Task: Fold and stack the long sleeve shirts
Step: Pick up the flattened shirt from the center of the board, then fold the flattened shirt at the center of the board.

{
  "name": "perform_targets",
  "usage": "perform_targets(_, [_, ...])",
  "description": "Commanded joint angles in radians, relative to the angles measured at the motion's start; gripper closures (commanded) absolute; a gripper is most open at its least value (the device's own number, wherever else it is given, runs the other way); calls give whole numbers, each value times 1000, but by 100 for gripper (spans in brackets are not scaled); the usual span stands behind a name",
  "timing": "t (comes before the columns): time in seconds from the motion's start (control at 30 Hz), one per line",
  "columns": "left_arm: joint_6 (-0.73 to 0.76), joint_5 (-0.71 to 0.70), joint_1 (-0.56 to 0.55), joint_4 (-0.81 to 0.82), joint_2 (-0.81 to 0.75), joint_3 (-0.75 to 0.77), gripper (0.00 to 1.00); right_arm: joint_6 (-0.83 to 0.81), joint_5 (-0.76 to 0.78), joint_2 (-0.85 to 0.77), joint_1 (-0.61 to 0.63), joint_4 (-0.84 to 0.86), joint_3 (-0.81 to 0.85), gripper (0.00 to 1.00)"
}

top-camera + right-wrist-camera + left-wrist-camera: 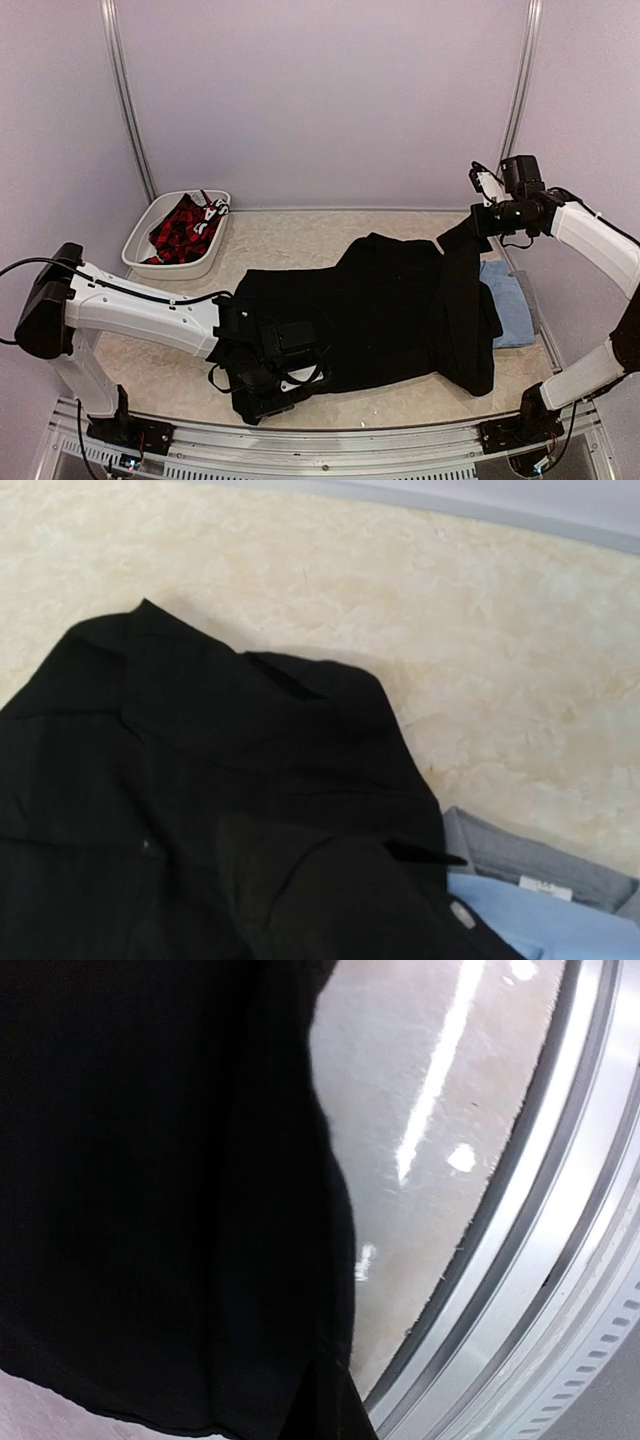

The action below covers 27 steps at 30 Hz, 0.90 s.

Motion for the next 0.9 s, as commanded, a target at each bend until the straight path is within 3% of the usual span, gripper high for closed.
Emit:
perform_targets(0.0, [72, 50, 94, -3, -39, 67, 100, -38, -22, -65, -12, 3, 15, 100])
perform_targets(0.23, [257, 137, 209, -16, 4, 159, 100, -116, -105, -93, -12, 72, 22, 100])
perform_targets(0.4, [303, 153, 297, -59, 71, 184, 99, -149, -136, -27, -12, 88, 72, 100])
perform_targets(0.63, [306, 189, 325, -64, 95, 165, 87, -195, -106, 45, -12, 76, 135, 100])
perform_targets(0.87, [289, 166, 326, -47, 75, 112, 65, -217, -55, 101, -12, 67, 177, 100])
